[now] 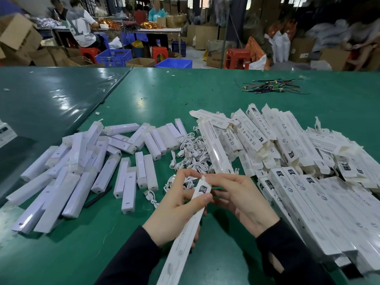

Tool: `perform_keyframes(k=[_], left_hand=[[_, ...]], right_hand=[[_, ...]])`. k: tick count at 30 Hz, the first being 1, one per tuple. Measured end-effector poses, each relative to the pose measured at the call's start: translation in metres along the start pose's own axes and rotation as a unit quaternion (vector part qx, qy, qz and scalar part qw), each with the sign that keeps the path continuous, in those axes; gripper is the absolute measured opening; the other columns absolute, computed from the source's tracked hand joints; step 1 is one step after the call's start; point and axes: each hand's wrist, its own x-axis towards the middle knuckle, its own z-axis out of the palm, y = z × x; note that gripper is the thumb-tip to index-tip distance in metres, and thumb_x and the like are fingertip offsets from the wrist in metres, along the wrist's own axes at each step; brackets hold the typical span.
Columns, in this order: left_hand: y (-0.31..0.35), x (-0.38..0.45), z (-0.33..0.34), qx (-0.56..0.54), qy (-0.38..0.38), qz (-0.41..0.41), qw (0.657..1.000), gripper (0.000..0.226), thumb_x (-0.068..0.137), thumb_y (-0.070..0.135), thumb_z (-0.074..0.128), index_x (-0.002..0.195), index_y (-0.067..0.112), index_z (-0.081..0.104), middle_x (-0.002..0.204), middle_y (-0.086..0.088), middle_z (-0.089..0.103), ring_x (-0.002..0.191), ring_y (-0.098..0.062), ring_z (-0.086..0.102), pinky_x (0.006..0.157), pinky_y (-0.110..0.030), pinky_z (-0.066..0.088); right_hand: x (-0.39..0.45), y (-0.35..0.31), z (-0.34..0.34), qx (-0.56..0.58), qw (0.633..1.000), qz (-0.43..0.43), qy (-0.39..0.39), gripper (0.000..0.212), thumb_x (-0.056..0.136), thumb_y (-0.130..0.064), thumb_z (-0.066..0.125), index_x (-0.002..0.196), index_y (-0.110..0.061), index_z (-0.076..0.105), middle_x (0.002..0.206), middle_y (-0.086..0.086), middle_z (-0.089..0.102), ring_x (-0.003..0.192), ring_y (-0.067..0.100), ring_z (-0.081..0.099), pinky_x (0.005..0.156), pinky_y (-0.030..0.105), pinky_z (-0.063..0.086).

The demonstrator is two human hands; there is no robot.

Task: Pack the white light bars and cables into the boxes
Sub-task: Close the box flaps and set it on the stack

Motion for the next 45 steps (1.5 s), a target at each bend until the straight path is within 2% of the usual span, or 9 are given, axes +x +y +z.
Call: perform_keyframes(k=[16, 21, 25, 29, 34, 37, 39, 41, 45], left_hand=[[0.016, -0.001, -0.002, -0.068, 0.05, 0.007, 0.996, 0.048, 0.085, 0.03, 0.062, 0.131, 0.03, 0.045, 0.07, -0.018, 0.065, 0.047, -0.034, 0.061, 0.046, -0.039, 0.053], [0.019, 0.003, -0.015, -0.158, 0.382, 0.133, 0.901, 0.012, 0.091, 0.025, 0.059, 0.103, 0.026, 0.057, 0.079, -0.011, 0.07, 0.064, -0.027, 0.07, 0.052, -0.037, 0.057], [0.024, 0.005, -0.028, -0.211, 0.481, 0.186, 0.83, 0.011, 0.1, 0.013, 0.053, 0.1, 0.023, 0.049, 0.105, -0.011, 0.064, 0.092, -0.026, 0.073, 0.065, -0.03, 0.058], [0.016, 0.006, -0.017, 0.052, 0.482, 0.119, 0.867, 0.022, 0.092, 0.014, 0.064, 0.107, 0.026, 0.053, 0.131, -0.001, 0.046, 0.114, 0.004, 0.052, 0.098, -0.031, 0.049], [0.01, -0.001, 0.003, 0.517, 0.281, 0.24, 0.772, 0.08, 0.066, 0.026, 0.056, 0.143, 0.022, 0.035, 0.159, -0.008, 0.021, 0.151, -0.028, 0.005, 0.117, -0.055, -0.011], [0.007, 0.0, 0.0, 0.587, 0.211, 0.273, 0.733, 0.058, 0.075, 0.029, 0.053, 0.132, 0.016, 0.053, 0.127, -0.003, 0.062, 0.125, -0.024, 0.055, 0.116, -0.056, 0.015], [0.009, -0.001, -0.011, 0.542, 0.271, 0.279, 0.745, 0.043, 0.081, 0.027, 0.052, 0.12, 0.012, 0.062, 0.096, -0.001, 0.07, 0.081, -0.017, 0.066, 0.088, -0.034, 0.049], [0.016, -0.002, -0.026, 0.494, 0.369, 0.274, 0.738, 0.036, 0.085, 0.027, 0.051, 0.115, 0.01, 0.061, 0.079, -0.001, 0.066, 0.058, -0.012, 0.053, 0.054, -0.022, 0.042], [0.022, -0.005, -0.053, 0.434, 0.505, 0.245, 0.705, 0.032, 0.095, 0.03, 0.044, 0.121, 0.012, 0.042, 0.083, -0.013, 0.063, 0.057, -0.027, 0.054, 0.053, -0.03, 0.04]], right_hand=[[-0.002, 0.011, 0.015, -0.083, 0.984, -0.151, -0.037, 0.022, 0.096, -0.022, 0.058, 0.109, -0.024, 0.075, 0.093, 0.0, 0.072, 0.081, 0.012, 0.069, 0.078, 0.026, 0.054], [-0.005, 0.022, 0.022, -0.142, 0.977, -0.079, -0.139, 0.073, 0.068, -0.045, 0.08, 0.134, -0.04, 0.05, 0.124, 0.003, 0.059, 0.105, 0.025, 0.066, 0.087, 0.035, 0.057], [-0.005, 0.021, 0.022, -0.116, 0.979, -0.085, -0.147, 0.053, 0.068, -0.014, 0.087, 0.117, -0.017, 0.069, 0.114, 0.007, 0.071, 0.084, 0.02, 0.069, 0.072, 0.032, 0.057], [0.001, 0.006, 0.002, 0.045, 0.992, -0.114, 0.004, 0.042, 0.059, -0.026, 0.082, 0.095, -0.006, 0.074, 0.086, 0.01, 0.075, 0.067, 0.017, 0.068, 0.059, 0.02, 0.055], [0.006, 0.007, -0.003, -0.032, 0.989, -0.14, 0.042, 0.013, 0.069, -0.017, 0.082, 0.079, -0.013, 0.076, 0.075, 0.003, 0.073, 0.061, 0.011, 0.063, 0.053, 0.019, 0.049], [0.004, 0.012, 0.005, -0.042, 0.985, -0.162, -0.037, 0.017, 0.068, -0.021, 0.073, 0.085, -0.021, 0.077, 0.076, 0.004, 0.07, 0.065, 0.012, 0.062, 0.054, 0.021, 0.048], [0.005, 0.016, 0.011, 0.006, 0.983, -0.174, -0.05, 0.028, 0.071, -0.017, 0.062, 0.096, -0.022, 0.072, 0.081, 0.006, 0.07, 0.07, 0.016, 0.064, 0.058, 0.023, 0.05], [0.007, 0.025, 0.021, -0.024, 0.977, -0.211, 0.019, 0.029, 0.075, -0.009, 0.055, 0.1, -0.017, 0.067, 0.083, 0.005, 0.071, 0.07, 0.014, 0.065, 0.062, 0.022, 0.05], [0.004, 0.047, 0.059, -0.355, 0.849, -0.39, 0.023, 0.033, 0.079, 0.002, 0.057, 0.105, -0.017, 0.066, 0.096, -0.003, 0.067, 0.089, 0.012, 0.062, 0.08, 0.025, 0.048]])
